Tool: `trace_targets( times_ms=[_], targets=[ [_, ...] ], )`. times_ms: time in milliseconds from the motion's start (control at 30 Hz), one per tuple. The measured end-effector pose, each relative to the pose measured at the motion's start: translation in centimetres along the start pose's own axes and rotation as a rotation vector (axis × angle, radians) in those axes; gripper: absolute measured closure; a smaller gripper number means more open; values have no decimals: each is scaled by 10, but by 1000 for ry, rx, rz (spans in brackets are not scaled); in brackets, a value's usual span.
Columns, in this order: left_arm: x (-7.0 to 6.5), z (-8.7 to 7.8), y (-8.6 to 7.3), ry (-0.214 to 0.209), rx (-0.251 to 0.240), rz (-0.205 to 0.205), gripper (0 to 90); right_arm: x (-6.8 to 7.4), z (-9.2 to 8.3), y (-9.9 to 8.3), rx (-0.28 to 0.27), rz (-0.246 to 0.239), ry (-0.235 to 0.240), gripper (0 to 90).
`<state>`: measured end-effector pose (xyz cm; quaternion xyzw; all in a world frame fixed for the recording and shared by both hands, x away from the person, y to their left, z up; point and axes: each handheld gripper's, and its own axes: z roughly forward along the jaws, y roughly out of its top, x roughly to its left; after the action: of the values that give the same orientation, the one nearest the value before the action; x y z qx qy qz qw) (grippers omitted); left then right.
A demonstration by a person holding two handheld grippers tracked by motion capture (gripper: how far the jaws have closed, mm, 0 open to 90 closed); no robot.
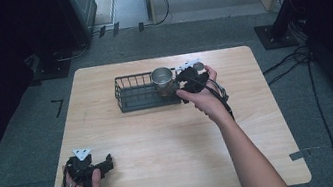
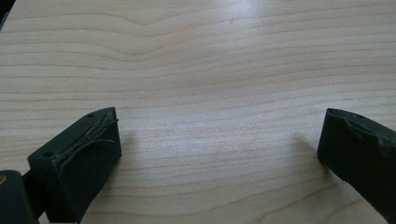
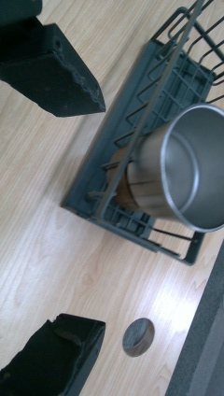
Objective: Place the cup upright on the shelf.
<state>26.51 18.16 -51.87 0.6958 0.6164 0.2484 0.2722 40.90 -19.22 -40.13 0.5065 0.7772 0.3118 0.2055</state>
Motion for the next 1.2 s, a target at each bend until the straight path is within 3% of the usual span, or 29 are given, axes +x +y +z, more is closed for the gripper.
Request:
trace_targets(
  times_ms=[533, 1200],
  targets=[
    [0, 0, 0, 0, 0, 0, 0, -18, -21, -34, -8, 11, -29, 0],
    [0, 0, 0, 0, -1, -1, 0, -48, -44, -75, -12, 70, -73, 0]
  ],
)
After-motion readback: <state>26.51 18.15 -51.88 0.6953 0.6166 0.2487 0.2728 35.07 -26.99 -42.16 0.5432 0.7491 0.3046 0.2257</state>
